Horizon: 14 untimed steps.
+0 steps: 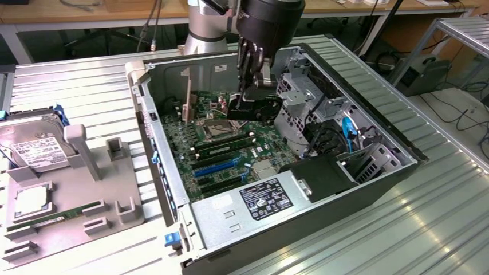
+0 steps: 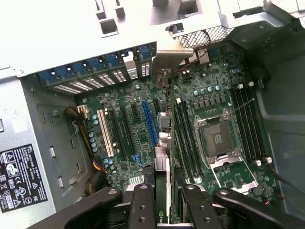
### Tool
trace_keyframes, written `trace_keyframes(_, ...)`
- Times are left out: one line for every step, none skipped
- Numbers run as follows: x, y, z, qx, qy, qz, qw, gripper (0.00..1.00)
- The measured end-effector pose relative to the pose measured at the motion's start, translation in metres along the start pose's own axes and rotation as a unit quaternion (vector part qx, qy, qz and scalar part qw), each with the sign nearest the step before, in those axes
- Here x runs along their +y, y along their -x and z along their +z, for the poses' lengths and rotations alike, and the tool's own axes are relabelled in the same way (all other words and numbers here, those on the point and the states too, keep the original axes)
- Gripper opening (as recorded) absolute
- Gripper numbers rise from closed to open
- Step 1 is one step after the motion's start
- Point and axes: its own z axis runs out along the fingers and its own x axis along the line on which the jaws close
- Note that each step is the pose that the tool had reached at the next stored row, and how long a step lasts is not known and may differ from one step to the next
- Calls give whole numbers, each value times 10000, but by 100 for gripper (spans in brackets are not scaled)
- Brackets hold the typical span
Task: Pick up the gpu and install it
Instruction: 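Insert the gpu into the slot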
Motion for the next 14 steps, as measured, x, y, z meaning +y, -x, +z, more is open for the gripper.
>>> trace_keyframes(0,0,4,3,2,-89,10000,26)
trace_keyframes(-1,0,8,9,5,-178,9998,26)
trace_keyframes(-1,-1,16,14,6,-269,9996,26)
trace_keyframes(-2,-1,30,19,8,-363,9993,26)
trace_keyframes(-3,-2,45,24,10,-441,9990,26)
trace_keyframes(-4,-4,61,28,12,-493,9988,26)
trace_keyframes(-6,-7,81,31,12,-540,9985,26)
trace_keyframes(-8,-10,97,32,13,-559,9984,26)
trace_keyframes(-10,-14,117,33,13,-572,9984,26)
trace_keyframes(-12,-18,135,34,13,-576,9983,26)
trace_keyframes(-14,-22,153,34,13,-578,9983,26)
trace_keyframes(-16,-26,171,34,13,-580,9983,26)
trace_keyframes(-17,-26,193,36,14,-609,9981,26)
trace_keyframes(-19,-26,213,42,16,-703,9975,26)
